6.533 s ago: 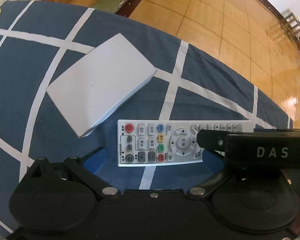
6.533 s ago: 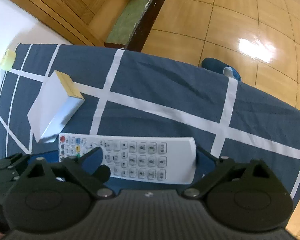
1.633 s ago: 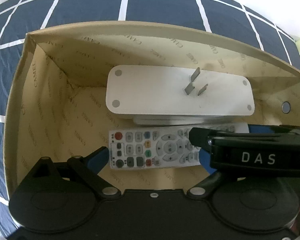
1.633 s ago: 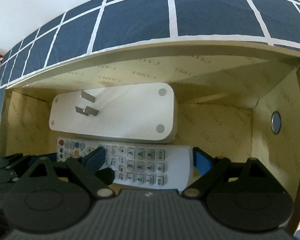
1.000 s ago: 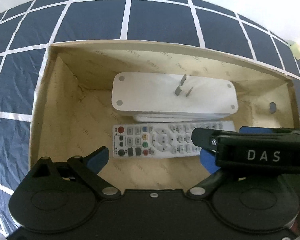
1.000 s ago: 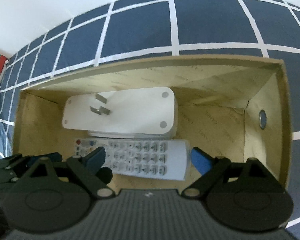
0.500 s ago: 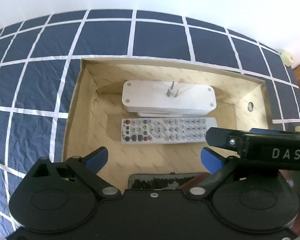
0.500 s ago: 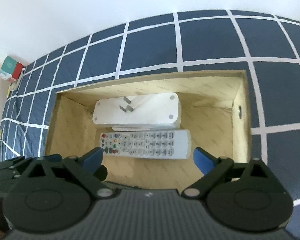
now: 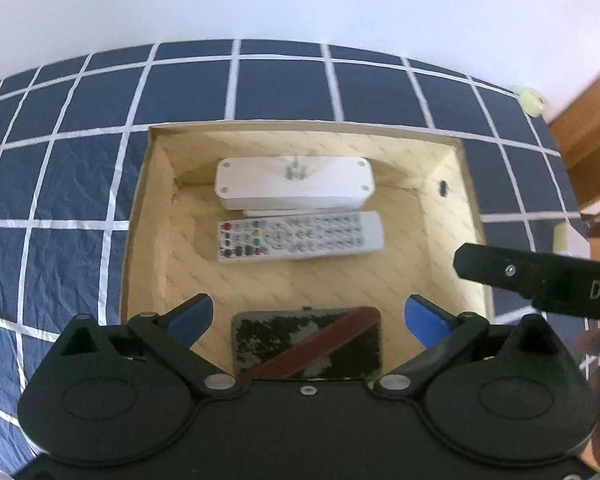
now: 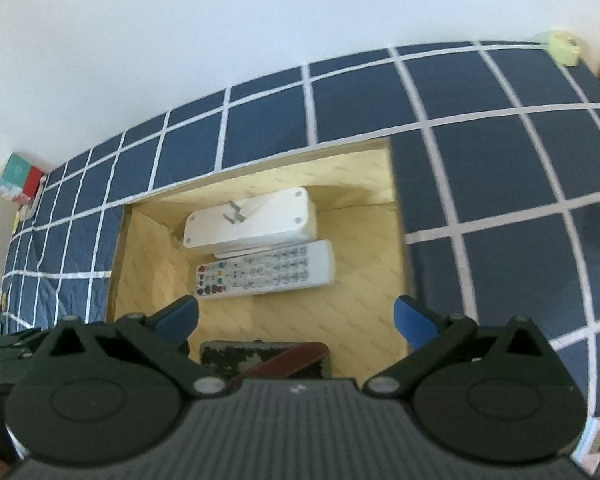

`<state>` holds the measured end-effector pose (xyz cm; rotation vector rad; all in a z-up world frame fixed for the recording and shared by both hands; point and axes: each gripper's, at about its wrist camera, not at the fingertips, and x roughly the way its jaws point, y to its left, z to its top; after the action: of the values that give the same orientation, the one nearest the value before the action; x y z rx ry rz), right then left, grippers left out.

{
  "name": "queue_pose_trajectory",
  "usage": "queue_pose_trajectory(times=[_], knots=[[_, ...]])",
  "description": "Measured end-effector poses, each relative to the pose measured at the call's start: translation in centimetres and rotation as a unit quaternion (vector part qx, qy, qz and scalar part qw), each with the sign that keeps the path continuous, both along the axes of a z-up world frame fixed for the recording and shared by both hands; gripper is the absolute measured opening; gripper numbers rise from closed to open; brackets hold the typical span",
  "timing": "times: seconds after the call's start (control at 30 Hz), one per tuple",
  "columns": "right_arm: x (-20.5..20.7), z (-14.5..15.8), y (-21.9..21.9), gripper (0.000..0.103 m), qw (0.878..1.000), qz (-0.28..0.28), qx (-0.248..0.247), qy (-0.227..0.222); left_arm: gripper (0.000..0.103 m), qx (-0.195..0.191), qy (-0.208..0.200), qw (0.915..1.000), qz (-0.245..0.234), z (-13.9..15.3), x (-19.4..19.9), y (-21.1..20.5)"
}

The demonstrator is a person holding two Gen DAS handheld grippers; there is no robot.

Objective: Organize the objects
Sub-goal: 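Lift both tools out of the box and move toward the small white box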

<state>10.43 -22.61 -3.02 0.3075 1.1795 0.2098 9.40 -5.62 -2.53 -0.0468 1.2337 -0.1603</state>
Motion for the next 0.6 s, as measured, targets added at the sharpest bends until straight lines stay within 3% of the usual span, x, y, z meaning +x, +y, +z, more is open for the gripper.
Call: queue_pose_trajectory(times=[0.3, 0.6], knots=[[-4.2, 1.6, -4.4, 0.103, 0.998, -0.057, -0.005, -0.017, 0.103, 0.005, -0.011, 0.9988, -0.048, 1.2, -2.2, -4.3], [-7.0, 2.2, -10.6, 0.103, 0.995, -0.100, -0.008, -0.025, 0.103, 0.007, -0.021, 0.9960, -0.087, 1.5, -3.6, -11.1]])
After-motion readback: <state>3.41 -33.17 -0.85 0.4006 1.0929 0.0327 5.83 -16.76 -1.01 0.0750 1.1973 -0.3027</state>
